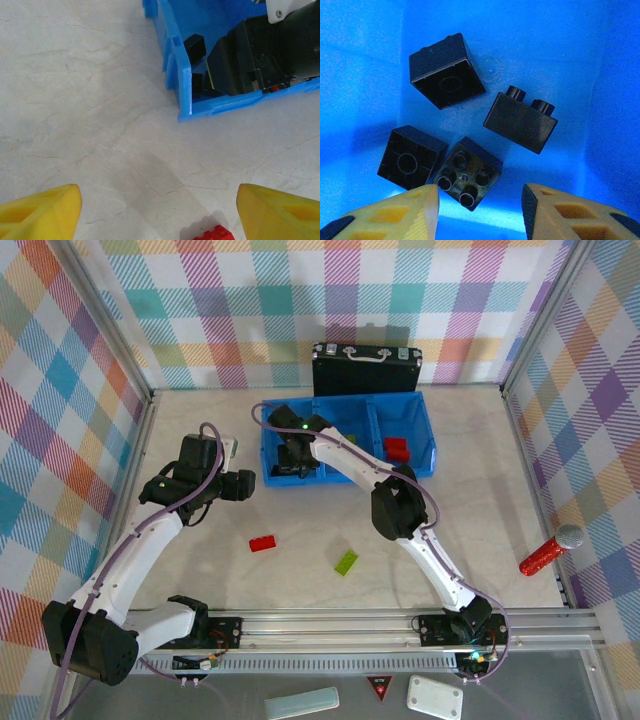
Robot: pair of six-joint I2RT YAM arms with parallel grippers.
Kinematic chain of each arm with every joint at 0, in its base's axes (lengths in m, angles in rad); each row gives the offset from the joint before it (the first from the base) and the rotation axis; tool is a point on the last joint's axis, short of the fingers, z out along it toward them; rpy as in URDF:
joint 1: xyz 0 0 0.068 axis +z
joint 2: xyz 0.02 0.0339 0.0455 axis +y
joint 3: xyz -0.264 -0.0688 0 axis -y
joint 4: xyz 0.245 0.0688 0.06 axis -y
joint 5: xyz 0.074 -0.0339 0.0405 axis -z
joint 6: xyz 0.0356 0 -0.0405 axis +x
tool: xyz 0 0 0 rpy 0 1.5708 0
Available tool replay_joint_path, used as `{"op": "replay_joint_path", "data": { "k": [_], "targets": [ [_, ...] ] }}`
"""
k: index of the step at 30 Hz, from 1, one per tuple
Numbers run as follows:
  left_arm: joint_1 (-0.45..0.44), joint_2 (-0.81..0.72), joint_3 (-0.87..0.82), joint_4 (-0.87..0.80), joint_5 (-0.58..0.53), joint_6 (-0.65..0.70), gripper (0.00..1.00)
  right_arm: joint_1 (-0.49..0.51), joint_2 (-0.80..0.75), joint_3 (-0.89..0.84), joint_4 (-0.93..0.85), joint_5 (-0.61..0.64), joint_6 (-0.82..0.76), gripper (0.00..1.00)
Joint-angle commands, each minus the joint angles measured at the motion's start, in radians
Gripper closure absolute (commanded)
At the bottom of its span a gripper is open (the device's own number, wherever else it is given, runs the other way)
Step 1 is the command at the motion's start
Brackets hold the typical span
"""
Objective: Sort the legos into containers by color
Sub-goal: Place the lego in the container.
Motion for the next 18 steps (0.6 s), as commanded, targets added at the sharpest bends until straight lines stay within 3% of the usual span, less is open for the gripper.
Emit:
{"op": "replay_joint_path", "data": {
  "k": [1,18],
  "targets": [
    [0.016,-0.025,0.014,0.008,0.014,0.007,0.19,0.007,-0.074,0.029,-0.043,0.027,0.005,0.51],
    [0.023,-0.026,0.015,0.008,0.019,-0.003,0.19,0.073,-0.208,-0.064,-0.097,0.015,-0.023,0.52]
  ]
}}
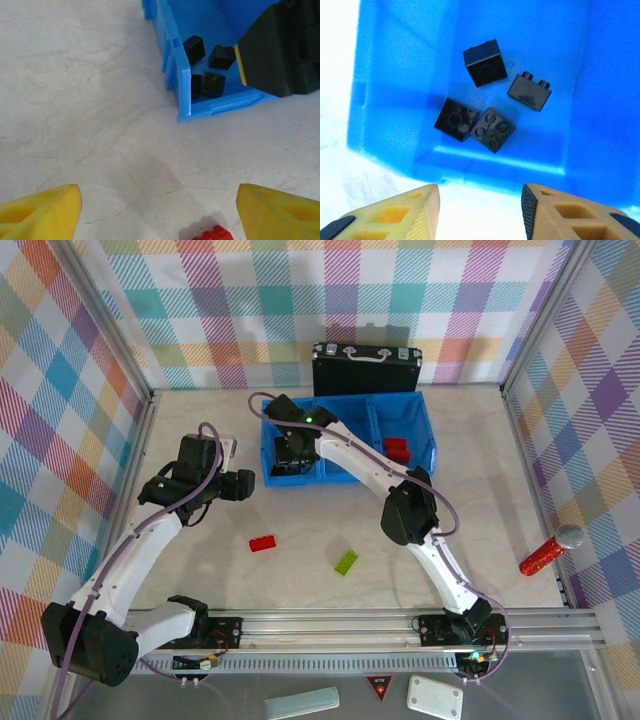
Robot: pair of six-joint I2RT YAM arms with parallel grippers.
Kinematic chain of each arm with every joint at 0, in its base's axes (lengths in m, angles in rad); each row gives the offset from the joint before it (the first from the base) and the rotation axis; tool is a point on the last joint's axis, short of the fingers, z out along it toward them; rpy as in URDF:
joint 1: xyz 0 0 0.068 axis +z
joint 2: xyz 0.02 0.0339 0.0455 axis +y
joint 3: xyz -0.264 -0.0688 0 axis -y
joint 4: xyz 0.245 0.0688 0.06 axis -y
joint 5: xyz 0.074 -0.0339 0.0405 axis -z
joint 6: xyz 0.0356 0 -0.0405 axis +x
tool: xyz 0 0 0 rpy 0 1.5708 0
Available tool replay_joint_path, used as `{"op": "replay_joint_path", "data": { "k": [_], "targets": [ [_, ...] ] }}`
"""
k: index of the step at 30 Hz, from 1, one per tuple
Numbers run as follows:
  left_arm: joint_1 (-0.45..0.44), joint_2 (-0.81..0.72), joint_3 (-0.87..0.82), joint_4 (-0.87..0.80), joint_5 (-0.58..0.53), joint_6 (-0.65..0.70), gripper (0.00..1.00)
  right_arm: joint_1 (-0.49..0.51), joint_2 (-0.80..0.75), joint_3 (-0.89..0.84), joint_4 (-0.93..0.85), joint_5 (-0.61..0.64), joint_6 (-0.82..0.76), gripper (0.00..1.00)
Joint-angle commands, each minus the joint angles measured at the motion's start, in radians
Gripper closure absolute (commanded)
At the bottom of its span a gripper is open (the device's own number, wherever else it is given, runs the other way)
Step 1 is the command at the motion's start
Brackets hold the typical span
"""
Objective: Sort the legos into containers by color
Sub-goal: Place the lego in the container, then pick up the lego from the center of the table.
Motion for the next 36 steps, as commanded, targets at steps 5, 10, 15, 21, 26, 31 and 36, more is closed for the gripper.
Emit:
{"op": "replay_joint_path", "data": {
  "k": [5,10,15,21,26,31,36],
  "targets": [
    [0.022,-0.024,0.015,0.006,0.008,-0.008,0.19,0.043,-0.085,-0.081,-0.038,-0.012,-0.025,0.52],
    [0.029,-0.03,0.016,0.006,0.004,-0.01,0.19,0.06,-0.155,-0.221,0.073,-0.13,-0.245,0.5],
    [0.032,-0.037,0.014,0.008,-0.004,-0.009,0.2,0.065,-0.271,-0.471,0.259,-0.269,-0.572,0.51],
    [0.036,-0.048,0.011,0.009,-0.026,-0.009,0.2,0.058,-0.388,-0.75,0.439,-0.489,-0.908,0.51],
    [0.041,-0.058,0.009,0.011,-0.038,-0.009,0.2,0.059,-0.397,-0.852,0.512,-0.611,-1.059,0.52],
    [0.048,-0.063,0.006,0.012,-0.048,-0.008,0.2,0.06,-0.401,-0.954,0.644,-0.702,-1.17,0.52],
    [0.055,-0.064,0.006,0.014,-0.052,-0.008,0.2,0.063,-0.395,-1.04,0.768,-0.779,-1.283,0.5]
  ]
}}
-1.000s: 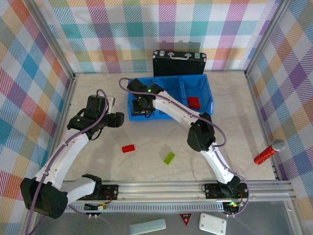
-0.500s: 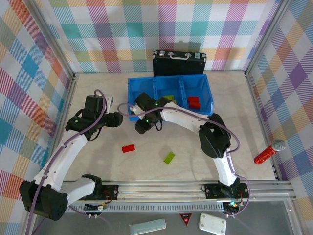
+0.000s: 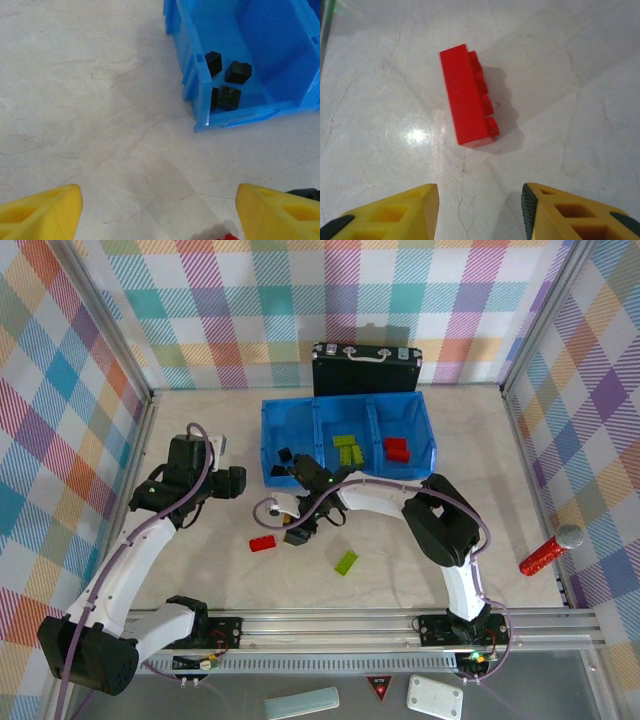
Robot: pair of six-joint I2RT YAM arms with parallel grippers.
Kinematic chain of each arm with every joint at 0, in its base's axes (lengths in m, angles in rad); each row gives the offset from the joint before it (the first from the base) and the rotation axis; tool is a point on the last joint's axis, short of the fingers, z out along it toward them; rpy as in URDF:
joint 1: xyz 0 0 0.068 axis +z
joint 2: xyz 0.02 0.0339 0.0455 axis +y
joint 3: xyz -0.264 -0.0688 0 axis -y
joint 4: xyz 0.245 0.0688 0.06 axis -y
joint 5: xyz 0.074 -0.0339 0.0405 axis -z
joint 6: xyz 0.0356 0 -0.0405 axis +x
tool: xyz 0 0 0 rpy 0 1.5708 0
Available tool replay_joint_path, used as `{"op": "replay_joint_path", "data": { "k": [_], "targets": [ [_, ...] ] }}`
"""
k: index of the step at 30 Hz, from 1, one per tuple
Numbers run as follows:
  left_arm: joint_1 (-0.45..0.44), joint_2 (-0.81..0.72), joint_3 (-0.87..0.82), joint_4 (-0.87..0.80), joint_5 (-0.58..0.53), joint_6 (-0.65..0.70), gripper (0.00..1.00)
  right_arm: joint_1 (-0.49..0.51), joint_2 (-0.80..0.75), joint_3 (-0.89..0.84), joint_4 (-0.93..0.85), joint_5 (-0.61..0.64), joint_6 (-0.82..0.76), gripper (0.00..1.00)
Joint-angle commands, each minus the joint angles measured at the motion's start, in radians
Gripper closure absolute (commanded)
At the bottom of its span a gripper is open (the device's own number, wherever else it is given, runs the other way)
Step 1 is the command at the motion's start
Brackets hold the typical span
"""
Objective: Sort the legos into containers by color
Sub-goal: Pick up the lego from the center of the table.
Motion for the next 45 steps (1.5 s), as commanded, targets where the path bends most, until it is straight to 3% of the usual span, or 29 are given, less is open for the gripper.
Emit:
{"op": "replay_joint_path", "data": {
  "k": [1,15,37,45],
  "targets": [
    [0.017,-0.018,0.006,0.014,-0.016,-0.005,0.2,0.009,-0.022,-0.033,0.135,-0.112,-0.138,0.49],
    [0.04,-0.01,0.006,0.017,-0.007,-0.006,0.2,0.055,0.08,-0.013,0.24,-0.081,-0.204,0.45],
    [0.051,-0.008,0.006,0.018,0.003,-0.007,0.2,0.079,0.134,0.061,0.167,-0.041,-0.241,0.72],
    [0.053,-0.007,0.008,0.018,0.008,-0.008,0.2,0.079,0.109,0.056,0.168,-0.035,-0.229,0.75]
  ]
}}
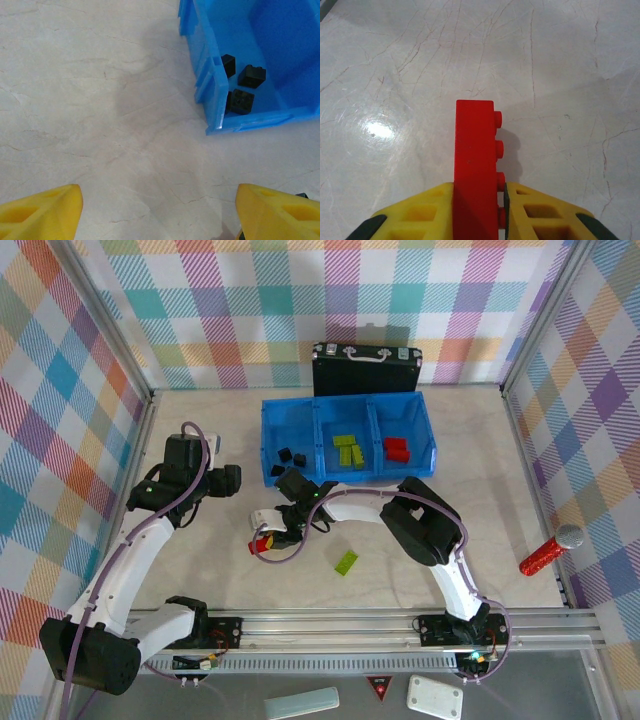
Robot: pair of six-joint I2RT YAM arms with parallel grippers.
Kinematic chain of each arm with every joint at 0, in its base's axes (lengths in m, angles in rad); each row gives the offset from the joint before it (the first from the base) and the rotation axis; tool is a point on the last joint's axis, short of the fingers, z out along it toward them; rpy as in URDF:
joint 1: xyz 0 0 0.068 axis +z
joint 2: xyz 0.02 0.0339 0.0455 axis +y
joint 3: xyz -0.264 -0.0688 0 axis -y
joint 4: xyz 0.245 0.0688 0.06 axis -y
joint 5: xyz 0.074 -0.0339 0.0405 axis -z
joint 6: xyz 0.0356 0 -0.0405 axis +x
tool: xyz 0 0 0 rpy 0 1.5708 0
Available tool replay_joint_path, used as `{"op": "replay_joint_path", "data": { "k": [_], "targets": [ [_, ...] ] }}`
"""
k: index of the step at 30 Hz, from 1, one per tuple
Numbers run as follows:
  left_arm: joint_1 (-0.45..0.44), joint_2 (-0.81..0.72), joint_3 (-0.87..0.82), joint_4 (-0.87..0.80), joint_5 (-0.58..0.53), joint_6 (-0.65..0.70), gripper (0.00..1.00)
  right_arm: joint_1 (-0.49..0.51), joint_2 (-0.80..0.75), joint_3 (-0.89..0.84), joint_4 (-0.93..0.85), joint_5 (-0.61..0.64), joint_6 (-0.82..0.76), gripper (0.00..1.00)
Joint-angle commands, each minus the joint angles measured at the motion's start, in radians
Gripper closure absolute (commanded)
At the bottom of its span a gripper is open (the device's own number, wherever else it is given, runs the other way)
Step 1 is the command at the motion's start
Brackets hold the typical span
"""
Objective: Sort the legos into containers by color
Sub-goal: Pick up the lego from the center of the table.
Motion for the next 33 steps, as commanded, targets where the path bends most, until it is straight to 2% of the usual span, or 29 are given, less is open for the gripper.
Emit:
{"op": "replay_joint_path", "data": {
  "k": [1,11,18,24,33],
  "targets": [
    [0.019,-0.004,0.008,0.018,0.018,-0.007,0.2,0.007,-0.007,0.018,-0.017,-0.015,-0.005,0.75],
    [0.022,-0.004,0.008,0.015,0.023,-0.008,0.2,-0.008,-0.125,-0.075,-0.012,0.098,0.074,0.78],
    [0.022,0.003,0.012,0.01,0.025,-0.009,0.2,-0.016,-0.207,-0.136,-0.026,0.236,0.241,0.83],
    [0.022,-0.001,0.012,0.007,0.024,-0.01,0.2,-0.039,-0.284,-0.191,-0.081,0.347,0.395,0.83],
    [0.022,0.002,0.012,0.007,0.021,-0.009,0.2,-0.142,-0.461,-0.319,-0.134,0.445,0.69,0.84]
  ]
}}
